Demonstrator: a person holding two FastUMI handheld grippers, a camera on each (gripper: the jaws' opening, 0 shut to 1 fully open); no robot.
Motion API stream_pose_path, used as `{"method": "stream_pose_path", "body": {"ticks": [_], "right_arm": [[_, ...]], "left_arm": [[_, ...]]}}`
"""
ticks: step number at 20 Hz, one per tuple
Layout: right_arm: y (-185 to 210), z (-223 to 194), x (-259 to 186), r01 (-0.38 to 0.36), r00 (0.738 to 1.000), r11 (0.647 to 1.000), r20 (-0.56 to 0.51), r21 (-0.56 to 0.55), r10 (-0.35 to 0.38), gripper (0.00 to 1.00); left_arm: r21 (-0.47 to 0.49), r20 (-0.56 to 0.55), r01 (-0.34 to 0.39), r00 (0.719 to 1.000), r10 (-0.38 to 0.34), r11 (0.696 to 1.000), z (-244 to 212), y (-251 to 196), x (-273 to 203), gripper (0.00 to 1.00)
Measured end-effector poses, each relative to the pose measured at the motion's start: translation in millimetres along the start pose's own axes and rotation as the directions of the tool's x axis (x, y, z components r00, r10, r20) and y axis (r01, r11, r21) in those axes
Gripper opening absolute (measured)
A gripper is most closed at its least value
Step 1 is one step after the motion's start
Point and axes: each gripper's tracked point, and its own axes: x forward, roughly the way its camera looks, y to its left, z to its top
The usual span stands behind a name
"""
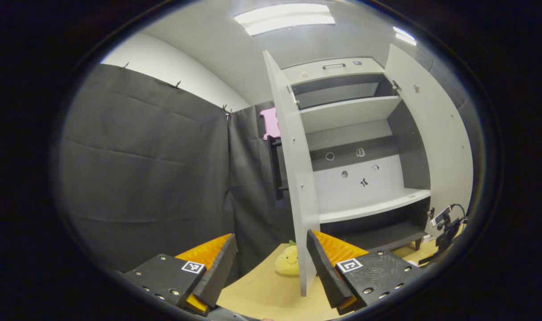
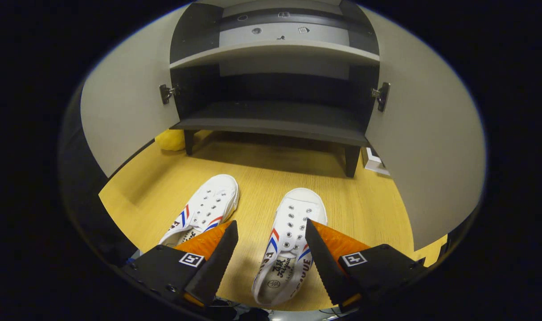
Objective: Grab one shoe with the right hand and put it into the shoe cabinet, grab the other shoe with the left hand and put it into the shoe cabinet; then close the right door with the right hand and the left door with the left hand.
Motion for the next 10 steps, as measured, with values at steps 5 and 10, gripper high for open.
{"method": "stream_pose_path", "body": {"ticks": [5,10], "right_arm": [[4,-27,22,-0.014,0.990,1.000,-0.137,0.010,0.015,0.84],[-3,-34,35,0.044,0.982,0.999,-0.185,-0.008,-0.045,0.80]], "left_arm": [[0.012,-0.009,-0.023,1.000,0.023,1.000,-2,4,-1,0.92],[0.021,-0.006,-0.037,0.999,0.037,0.999,-1,6,-1,0.92]]}}
